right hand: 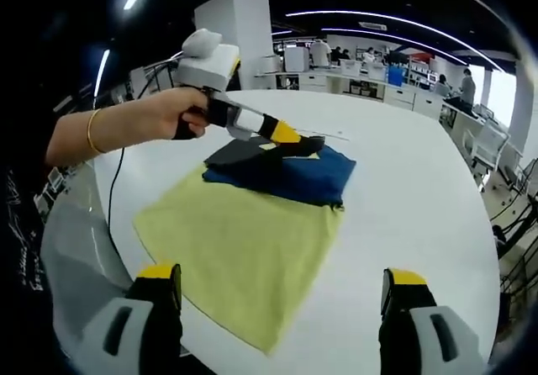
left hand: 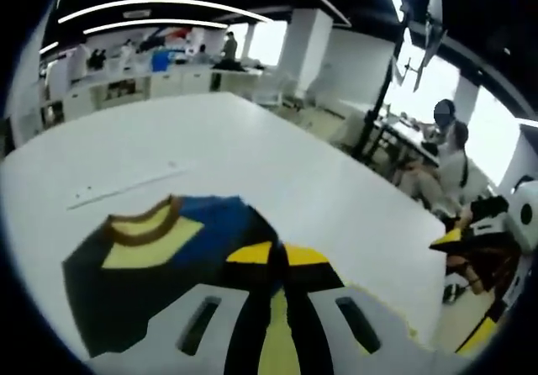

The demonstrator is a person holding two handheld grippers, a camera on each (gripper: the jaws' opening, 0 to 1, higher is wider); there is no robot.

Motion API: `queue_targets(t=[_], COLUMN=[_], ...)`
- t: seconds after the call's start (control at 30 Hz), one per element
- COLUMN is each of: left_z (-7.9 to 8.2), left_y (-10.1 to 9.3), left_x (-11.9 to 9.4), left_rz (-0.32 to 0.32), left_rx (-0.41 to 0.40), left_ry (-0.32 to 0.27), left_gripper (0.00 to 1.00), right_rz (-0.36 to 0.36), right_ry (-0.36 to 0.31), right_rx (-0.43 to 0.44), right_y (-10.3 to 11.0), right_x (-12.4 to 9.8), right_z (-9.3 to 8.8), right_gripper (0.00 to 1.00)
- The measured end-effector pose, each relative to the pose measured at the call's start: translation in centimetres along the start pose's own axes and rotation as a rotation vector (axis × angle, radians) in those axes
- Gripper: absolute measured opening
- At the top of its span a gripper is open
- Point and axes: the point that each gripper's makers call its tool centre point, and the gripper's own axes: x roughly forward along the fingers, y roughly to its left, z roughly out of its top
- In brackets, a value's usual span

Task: Fold the garment on the visible template until the final outline fits inside the template.

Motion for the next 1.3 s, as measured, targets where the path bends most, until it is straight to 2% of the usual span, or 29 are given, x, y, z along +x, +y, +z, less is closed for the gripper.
queue_targets(t=[0.13, 0.4, 0.57, 0.67, 0.8, 1.0, 1.3], left_z=[-0.6, -2.3, -3.5, -4.0, -4.7, -4.5, -2.6], left_y=[-0.7, -1.1, -1.5, -1.9, -3.8, -4.5, -3.3], left_x=[0.6, 1.7, 2.5, 3.1, 3.5, 3.4, 1.5], left_rz=[-0.014, -0.019, -0.047, -0.073, -0.162, -0.168, -0.137], left_rx=[0.031, 0.035, 0.069, 0.038, -0.011, 0.055, 0.085], left_ry=[0.019, 0.052, 0.068, 0.058, 0.063, 0.058, 0.013], left_gripper=[0.01, 0.01, 0.01, 0.00, 0.00, 0.19, 0.63], right_rz=[-0.003, -0.004, 0.002, 0.002, -0.004, -0.008, 0.006], right_ry=[0.002, 0.004, 0.004, -0.001, -0.005, -0.005, -0.001], right_rx=[0.007, 0.020, 0.024, 0.026, 0.031, 0.043, 0.047], right_y=[-0.2, -0.4, -0.2, -0.3, -0.4, -0.4, 0.1], right_x=[-0.1, 0.0, 0.1, 0.1, 0.1, 0.1, 0.7], right_z=[-0.2, -0.5, -0.6, -0.4, -0.3, -0.4, -0.2], right_gripper=[1.00, 1.00, 1.00, 1.00, 1.00, 1.00, 1.00])
